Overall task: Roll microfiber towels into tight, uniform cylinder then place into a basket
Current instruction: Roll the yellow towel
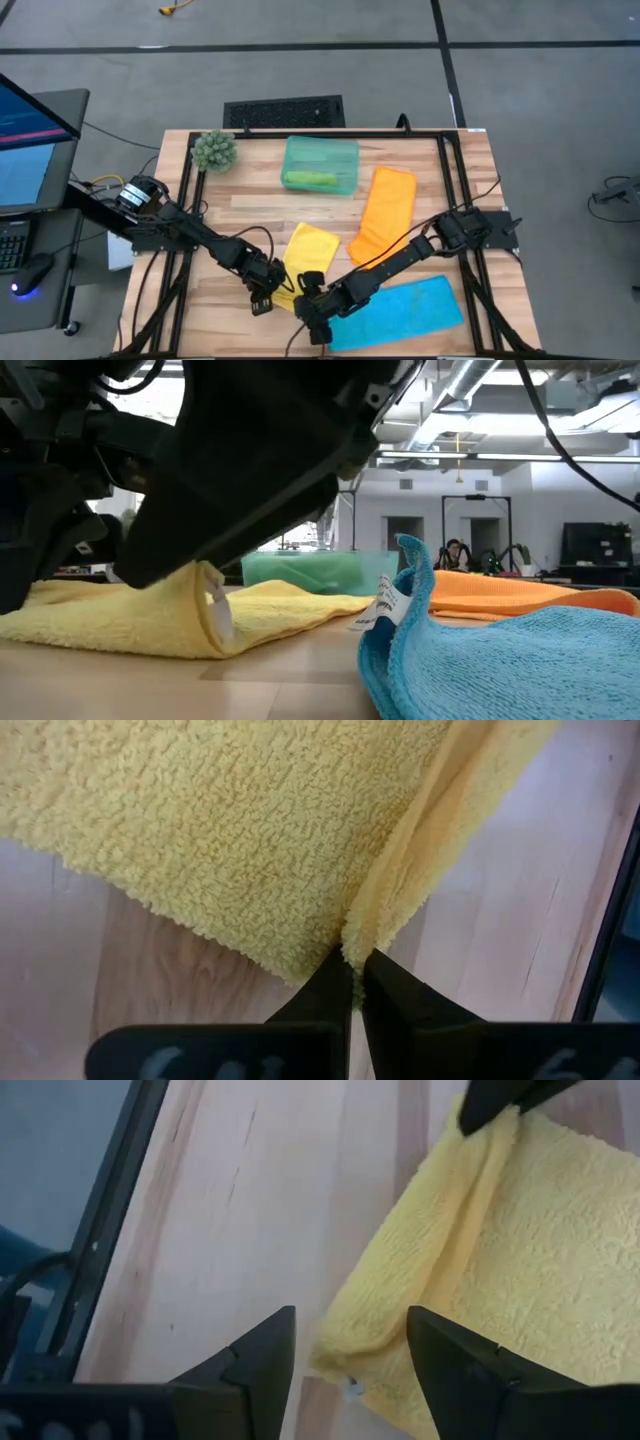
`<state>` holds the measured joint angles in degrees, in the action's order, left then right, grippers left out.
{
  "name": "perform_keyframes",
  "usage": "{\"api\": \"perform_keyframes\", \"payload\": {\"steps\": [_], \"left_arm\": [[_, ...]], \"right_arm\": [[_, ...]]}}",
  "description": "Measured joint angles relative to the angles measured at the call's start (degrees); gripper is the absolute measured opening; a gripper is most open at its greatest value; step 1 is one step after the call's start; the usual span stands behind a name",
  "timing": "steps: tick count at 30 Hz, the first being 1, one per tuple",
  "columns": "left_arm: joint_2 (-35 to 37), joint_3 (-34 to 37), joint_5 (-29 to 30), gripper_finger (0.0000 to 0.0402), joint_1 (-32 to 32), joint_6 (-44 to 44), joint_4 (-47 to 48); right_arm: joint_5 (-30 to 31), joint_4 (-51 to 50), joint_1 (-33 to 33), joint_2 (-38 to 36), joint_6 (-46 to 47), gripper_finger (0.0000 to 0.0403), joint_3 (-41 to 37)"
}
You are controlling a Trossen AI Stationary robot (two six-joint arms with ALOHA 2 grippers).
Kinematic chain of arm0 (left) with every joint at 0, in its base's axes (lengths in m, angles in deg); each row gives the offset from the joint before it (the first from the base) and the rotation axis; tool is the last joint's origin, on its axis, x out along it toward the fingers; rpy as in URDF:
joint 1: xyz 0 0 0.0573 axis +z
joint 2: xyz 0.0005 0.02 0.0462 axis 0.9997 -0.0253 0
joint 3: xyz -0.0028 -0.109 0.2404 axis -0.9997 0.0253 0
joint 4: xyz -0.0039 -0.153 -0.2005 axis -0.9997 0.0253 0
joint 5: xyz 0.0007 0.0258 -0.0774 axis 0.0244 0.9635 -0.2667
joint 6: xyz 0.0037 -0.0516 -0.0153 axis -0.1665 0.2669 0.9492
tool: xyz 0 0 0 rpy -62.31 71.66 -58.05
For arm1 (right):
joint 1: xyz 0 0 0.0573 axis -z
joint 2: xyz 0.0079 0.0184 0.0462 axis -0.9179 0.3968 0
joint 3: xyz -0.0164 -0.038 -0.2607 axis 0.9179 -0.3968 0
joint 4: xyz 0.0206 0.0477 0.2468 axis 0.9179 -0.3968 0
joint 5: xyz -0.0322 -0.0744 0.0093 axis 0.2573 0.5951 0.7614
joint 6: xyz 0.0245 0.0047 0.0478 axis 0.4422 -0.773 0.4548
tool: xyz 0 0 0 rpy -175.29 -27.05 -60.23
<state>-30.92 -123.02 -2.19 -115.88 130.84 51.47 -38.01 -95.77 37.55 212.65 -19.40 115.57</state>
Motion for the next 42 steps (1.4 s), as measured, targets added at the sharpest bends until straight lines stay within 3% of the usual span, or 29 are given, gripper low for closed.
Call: {"api": "perform_keyframes", "payload": {"steps": [13, 21, 29, 35, 42], "left_arm": [[0.0, 0.0, 1.86, 0.0004, 0.07, -1.16, -0.09], [0.0, 0.0, 1.88, 0.0004, 0.07, -1.16, -0.09], [0.0, 0.0, 1.86, 0.0004, 0.07, -1.18, -0.09], [0.0, 0.0, 1.86, 0.0004, 0.07, -1.2, -0.09], [0.0, 0.0, 1.86, 0.0004, 0.07, -1.18, -0.11]], "right_arm": [[-0.1, -2.81, 0.39, -0.74, 0.62, 0.0216, 0.03], [0.31, -4.08, -0.11, -2.77, -0.48, 0.0216, 5.17], [-0.12, -2.11, -1.03, 0.9, -1.46, 0.0216, 4.81], [0.26, -6.92, 0.16, 0.83, -0.79, 0.0216, 4.81], [-0.72, -5.77, 0.98, 0.84, 1.01, 0.0216, 4.83]]}}
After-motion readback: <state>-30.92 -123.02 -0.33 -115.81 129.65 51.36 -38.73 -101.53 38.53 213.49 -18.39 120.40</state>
